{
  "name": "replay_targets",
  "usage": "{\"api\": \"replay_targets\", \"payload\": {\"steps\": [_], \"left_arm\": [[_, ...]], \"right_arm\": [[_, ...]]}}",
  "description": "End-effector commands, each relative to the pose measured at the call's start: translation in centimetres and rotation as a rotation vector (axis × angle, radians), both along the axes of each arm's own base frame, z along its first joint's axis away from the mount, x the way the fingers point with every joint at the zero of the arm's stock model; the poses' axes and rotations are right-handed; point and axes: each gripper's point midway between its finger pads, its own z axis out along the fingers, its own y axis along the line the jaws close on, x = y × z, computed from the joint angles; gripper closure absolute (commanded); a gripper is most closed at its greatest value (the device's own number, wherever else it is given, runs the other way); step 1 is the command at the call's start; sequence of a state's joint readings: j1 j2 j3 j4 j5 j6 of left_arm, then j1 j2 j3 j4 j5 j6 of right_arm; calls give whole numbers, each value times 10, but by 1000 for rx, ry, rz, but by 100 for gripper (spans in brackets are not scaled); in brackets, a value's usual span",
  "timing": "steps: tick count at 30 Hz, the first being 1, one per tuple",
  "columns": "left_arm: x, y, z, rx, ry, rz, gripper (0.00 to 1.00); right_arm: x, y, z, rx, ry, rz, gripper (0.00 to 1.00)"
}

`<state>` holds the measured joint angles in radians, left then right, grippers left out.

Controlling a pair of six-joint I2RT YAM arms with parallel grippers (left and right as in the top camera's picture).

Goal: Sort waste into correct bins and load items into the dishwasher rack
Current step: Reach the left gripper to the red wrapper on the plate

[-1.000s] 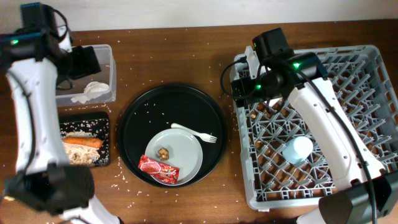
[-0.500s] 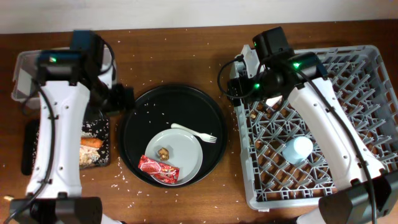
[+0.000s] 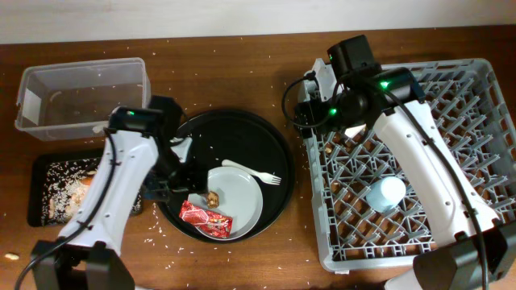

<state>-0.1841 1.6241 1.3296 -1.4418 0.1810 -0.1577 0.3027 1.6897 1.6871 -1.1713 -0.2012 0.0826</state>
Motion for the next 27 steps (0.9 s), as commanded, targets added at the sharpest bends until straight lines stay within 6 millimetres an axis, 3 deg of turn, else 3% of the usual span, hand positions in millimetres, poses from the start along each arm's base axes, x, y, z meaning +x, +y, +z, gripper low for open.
{"api": "replay_targets", "payload": {"steps": [1,6,11,15,19,23,26,27], "left_arm": [[-17,7,-18,57,34,-18,16],[-18,15,-46,98,17,-23,16],[-18,15,-75,92,-16,-21,27],[-5,12,-77,87,-67,7,33],[5,33,-79,213,-116,23,36],[12,32,-82,212,-151,32,39],[9,32,-92,204,-152,33,41],[8,31,-92,202,-149,33,47]], "right_arm": [[2,2,2,1,-7,0,9],[2,2,2,1,-8,0,9],[3,0,2,-12,-13,-7,9],[4,-1,2,-15,-14,-8,9],[5,0,3,-13,-20,-8,9],[6,-2,2,-19,-23,-11,9],[6,-2,2,-21,-23,-11,9],[6,-3,2,-27,-25,-14,9]]}}
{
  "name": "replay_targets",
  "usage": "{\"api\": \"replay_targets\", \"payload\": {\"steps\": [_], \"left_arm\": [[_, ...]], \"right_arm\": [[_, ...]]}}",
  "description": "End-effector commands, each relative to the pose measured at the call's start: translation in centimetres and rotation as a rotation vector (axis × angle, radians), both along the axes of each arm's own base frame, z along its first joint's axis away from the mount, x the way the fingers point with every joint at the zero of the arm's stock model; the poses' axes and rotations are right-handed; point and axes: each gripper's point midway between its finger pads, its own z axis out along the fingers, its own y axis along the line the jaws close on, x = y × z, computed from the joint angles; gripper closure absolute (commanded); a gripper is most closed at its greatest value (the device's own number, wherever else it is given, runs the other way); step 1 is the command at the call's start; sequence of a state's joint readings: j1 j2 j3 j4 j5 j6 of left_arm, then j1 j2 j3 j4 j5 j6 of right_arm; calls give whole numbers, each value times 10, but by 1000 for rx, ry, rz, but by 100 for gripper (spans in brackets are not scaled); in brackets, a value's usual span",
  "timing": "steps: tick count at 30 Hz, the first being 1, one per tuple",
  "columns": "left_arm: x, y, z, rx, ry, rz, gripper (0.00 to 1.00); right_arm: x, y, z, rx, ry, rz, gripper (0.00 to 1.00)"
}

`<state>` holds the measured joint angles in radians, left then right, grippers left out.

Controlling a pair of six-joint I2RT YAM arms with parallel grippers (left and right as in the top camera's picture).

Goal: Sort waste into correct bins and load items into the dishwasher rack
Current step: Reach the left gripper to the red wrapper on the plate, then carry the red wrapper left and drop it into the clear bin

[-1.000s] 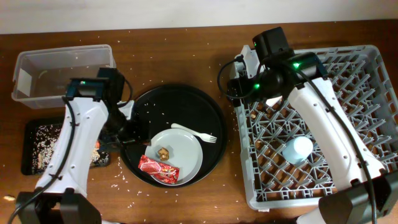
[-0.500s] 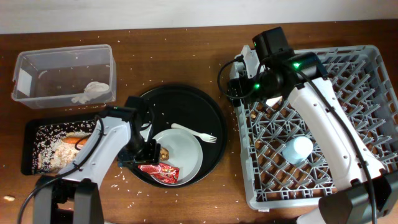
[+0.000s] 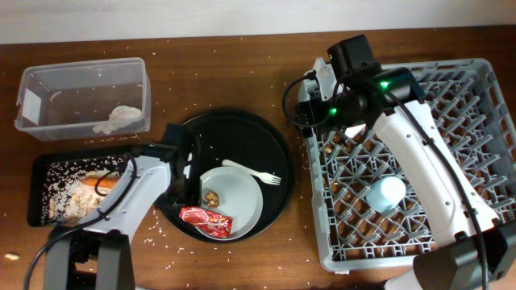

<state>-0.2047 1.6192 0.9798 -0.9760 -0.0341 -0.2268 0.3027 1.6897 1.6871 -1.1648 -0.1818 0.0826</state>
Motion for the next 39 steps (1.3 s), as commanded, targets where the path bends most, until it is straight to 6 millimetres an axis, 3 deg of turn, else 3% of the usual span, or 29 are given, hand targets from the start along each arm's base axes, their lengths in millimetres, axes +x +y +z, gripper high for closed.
{"api": "replay_targets", "payload": {"steps": [1,3,6,12,16,20,29,34,36,37,39], "left_arm": [[-7,-1,-3,-13,11,9,52],[-9,-5,-4,-34,19,10,54],[-11,-8,-4,-55,27,11,70],[-31,-6,-16,-55,83,14,70],[-28,-7,-18,-58,69,13,72],[-26,-7,-17,-61,62,13,91],[-4,-13,17,-75,31,12,92],[-4,-14,17,-78,31,12,99],[-3,-24,20,-134,34,14,100],[0,-32,25,-180,30,15,99],[16,-50,58,-271,2,9,99]], "right_arm": [[4,-1,2,-14,-14,-7,9],[4,-1,2,-14,-14,-7,9],[3,-1,2,-14,-13,-8,9],[4,-1,2,-14,-14,-7,9],[3,-1,2,-14,-13,-8,9],[3,-1,2,-14,-13,-7,9],[3,-1,2,-14,-13,-7,9],[3,-1,2,-14,-13,-7,9],[3,-1,2,-15,-12,-8,9],[3,-1,2,-16,-9,-8,9],[1,-1,1,-18,-3,-7,9]]}}
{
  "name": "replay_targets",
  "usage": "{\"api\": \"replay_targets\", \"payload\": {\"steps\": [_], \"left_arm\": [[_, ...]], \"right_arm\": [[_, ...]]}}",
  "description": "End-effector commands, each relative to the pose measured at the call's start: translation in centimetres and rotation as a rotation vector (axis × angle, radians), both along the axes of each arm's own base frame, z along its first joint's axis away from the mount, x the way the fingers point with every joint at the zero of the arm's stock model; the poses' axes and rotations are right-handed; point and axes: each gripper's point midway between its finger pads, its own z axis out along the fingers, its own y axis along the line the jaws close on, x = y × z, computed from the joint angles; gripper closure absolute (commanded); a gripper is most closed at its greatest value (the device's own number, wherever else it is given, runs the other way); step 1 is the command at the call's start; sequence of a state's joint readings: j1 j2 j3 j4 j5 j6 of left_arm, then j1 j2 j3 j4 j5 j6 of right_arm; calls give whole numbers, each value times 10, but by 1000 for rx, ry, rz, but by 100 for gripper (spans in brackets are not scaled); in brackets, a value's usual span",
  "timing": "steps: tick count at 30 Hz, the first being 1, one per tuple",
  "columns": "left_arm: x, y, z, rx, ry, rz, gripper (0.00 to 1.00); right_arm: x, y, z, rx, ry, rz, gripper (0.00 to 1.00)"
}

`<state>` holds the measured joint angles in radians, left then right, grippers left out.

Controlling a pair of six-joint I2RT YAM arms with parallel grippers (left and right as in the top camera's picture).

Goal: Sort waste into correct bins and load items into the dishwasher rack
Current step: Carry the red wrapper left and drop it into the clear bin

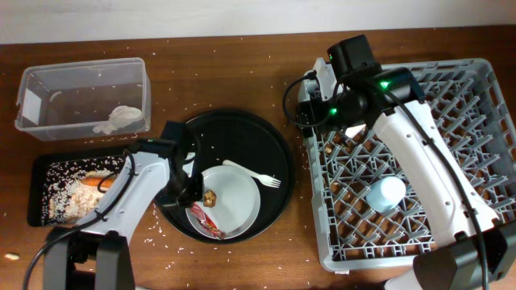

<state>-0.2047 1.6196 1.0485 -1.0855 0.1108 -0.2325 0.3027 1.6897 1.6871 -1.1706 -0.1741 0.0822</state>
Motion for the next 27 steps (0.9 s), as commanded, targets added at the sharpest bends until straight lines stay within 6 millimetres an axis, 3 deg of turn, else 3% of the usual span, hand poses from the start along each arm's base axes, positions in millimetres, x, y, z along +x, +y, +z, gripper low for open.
{"api": "replay_targets", "payload": {"steps": [1,2,3,6,7,8,10,14,17,22,23,24,26,27], "left_arm": [[31,-27,53,-142,-87,2,100],[40,-28,68,-148,-119,2,100],[67,-26,101,-163,-221,17,99],[113,-1,145,-158,-415,90,99],[145,33,171,-134,-558,170,99],[174,82,191,-83,-702,297,100],[197,157,216,80,-875,475,100],[220,210,244,209,-1054,574,99],[243,229,234,265,-1099,606,99],[274,245,171,309,-1023,620,98],[279,246,157,310,-1004,618,81],[281,247,148,310,-989,617,48],[282,247,141,311,-977,616,6],[282,247,145,310,-987,616,1]], "right_arm": [[2,0,2,-9,-6,-4,9],[2,0,2,-9,-5,-5,9],[2,0,2,-9,-5,-5,9],[2,0,2,-9,-5,-5,9],[2,0,2,-9,-5,-5,9],[2,0,2,-9,-5,-5,9],[2,0,2,-9,-6,-5,9],[3,0,2,-8,-9,-5,9],[2,0,2,-8,-9,-5,9],[2,0,2,-9,-6,-5,9],[2,0,2,-9,-6,-5,9],[2,0,2,-9,-6,-5,9],[2,0,2,-9,-6,-5,9],[2,0,2,-9,-8,-5,9]]}}
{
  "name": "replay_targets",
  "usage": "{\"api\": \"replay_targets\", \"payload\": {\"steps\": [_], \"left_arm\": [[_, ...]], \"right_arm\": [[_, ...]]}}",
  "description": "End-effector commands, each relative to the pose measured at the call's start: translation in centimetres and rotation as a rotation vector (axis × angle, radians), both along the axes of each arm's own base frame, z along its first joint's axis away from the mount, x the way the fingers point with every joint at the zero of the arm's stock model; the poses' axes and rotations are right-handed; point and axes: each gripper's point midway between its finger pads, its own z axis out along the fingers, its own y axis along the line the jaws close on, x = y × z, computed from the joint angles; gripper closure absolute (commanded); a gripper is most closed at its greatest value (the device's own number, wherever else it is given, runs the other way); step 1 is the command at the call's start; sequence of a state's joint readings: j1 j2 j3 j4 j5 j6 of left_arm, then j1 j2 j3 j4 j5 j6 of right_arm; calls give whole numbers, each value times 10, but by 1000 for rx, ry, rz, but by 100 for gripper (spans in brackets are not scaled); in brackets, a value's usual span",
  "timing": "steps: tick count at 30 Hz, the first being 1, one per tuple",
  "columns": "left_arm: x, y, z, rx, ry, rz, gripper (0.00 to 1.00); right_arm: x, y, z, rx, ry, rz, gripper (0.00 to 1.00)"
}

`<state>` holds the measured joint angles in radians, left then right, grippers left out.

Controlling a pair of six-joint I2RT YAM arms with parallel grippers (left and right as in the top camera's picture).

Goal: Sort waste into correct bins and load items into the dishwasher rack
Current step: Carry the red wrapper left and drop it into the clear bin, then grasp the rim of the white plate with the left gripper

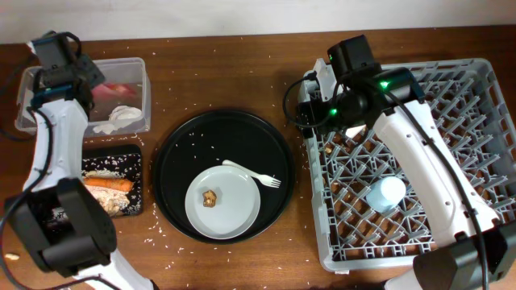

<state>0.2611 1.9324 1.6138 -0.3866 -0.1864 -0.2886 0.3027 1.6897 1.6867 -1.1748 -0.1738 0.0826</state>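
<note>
My left gripper (95, 80) is over the clear plastic bin (32, 109) at the back left, and a red wrapper (119, 89) shows at its tip inside the bin's outline. It looks shut on the wrapper. A white plate (234, 213) with a small food scrap (211, 196) and a white plastic fork (254, 173) lies on the round black tray (223, 137). My right gripper (305, 109) hangs at the left edge of the grey dishwasher rack (451, 97), its fingers hidden under the arm.
A crumpled white tissue (121, 118) lies in the clear bin. A black rectangular tray (133, 153) with rice and a carrot piece sits below the bin. A white cup (385, 193) stands in the rack. Rice grains dot the wooden table.
My left gripper has gone from the plate on the round tray to the clear bin at the back left. The red wrapper has left the plate and now shows at the bin.
My left arm was first over the round tray's left side with the wrapper lying on the plate. Then the arm was lower beside the plate, then its gripper was at the wrapper. Now the wrapper is at the clear bin. My right arm stayed still throughout.
</note>
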Motion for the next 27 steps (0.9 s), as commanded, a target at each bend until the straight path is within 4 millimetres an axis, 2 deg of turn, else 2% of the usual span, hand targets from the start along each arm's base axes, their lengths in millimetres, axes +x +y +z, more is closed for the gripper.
{"api": "replay_targets", "payload": {"steps": [1,3,5,6,7,8,10,13,17,20,21,24,27], "left_arm": [[1,4,17,16,-40,18,1],[-1,1,30,15,-66,8,1],[-4,-12,52,-17,-107,-48,1],[-7,-23,60,-44,-114,-100,1],[-16,-43,68,-103,-106,-183,1],[-31,-65,67,-179,-64,-250,1],[-56,-92,52,-279,47,-306,1],[-105,-139,13,-369,316,-380,1],[-141,-200,-3,-308,509,-625,2],[-161,-256,-9,-252,592,-813,11],[-170,-275,-16,-219,626,-861,18],[-202,-316,-45,-134,728,-974,18],[-232,-344,-75,-111,796,-1038,19]], "right_arm": [[4,1,3,-7,-14,-4,9],[4,1,3,-6,-15,-4,9],[4,1,3,-6,-14,-4,9],[4,1,3,-7,-14,-4,9],[4,1,3,-7,-14,-4,9],[4,1,3,-6,-14,-4,9],[4,1,3,-6,-14,-4,9],[5,1,3,-4,-19,-4,9],[5,2,4,0,-20,-3,9],[4,2,3,0,-18,-3,9],[3,2,3,-2,-13,-3,9],[2,1,2,-4,-5,-3,9],[2,1,2,-4,-5,-3,9]]}}
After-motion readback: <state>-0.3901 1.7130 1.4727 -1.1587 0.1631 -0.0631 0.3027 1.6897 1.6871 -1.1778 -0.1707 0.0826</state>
